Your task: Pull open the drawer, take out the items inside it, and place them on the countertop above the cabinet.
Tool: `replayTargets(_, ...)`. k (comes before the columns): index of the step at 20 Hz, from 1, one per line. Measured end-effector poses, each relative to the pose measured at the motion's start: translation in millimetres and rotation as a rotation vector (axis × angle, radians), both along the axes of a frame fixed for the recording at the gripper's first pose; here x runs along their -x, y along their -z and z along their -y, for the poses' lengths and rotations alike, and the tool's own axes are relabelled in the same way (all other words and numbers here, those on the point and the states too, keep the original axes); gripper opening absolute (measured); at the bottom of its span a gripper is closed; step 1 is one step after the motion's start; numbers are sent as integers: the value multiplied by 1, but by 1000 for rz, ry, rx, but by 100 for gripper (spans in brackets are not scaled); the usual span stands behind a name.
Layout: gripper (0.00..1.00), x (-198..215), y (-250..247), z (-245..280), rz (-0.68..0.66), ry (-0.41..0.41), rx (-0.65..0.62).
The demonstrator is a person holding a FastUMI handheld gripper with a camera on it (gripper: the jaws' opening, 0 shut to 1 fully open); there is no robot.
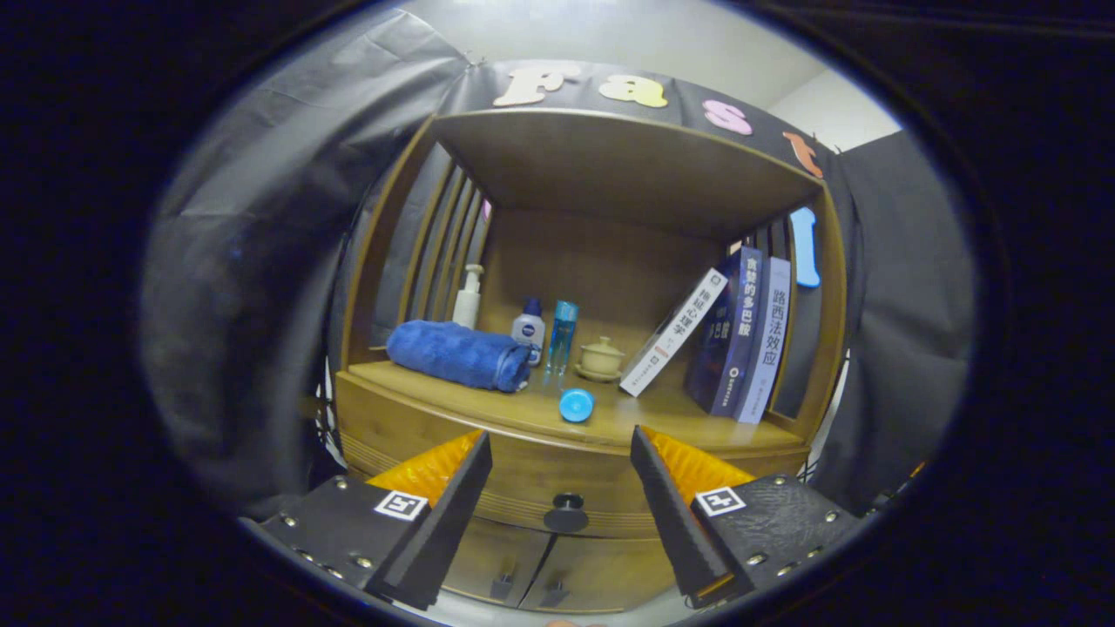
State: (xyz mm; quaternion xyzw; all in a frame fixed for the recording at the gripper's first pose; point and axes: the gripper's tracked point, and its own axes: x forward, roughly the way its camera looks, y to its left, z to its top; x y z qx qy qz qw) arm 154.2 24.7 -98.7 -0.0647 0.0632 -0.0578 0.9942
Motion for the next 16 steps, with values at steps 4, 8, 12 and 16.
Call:
replayTargets(4,96,25,-36,-4,47,-35,-30)
replayTargets(8,96,52,-62,4,74,-41,-61)
replayTargets(12,96,77,-76,19,94,-25,-72)
replayTargets(16,96,99,-74,35,85,-13,-57)
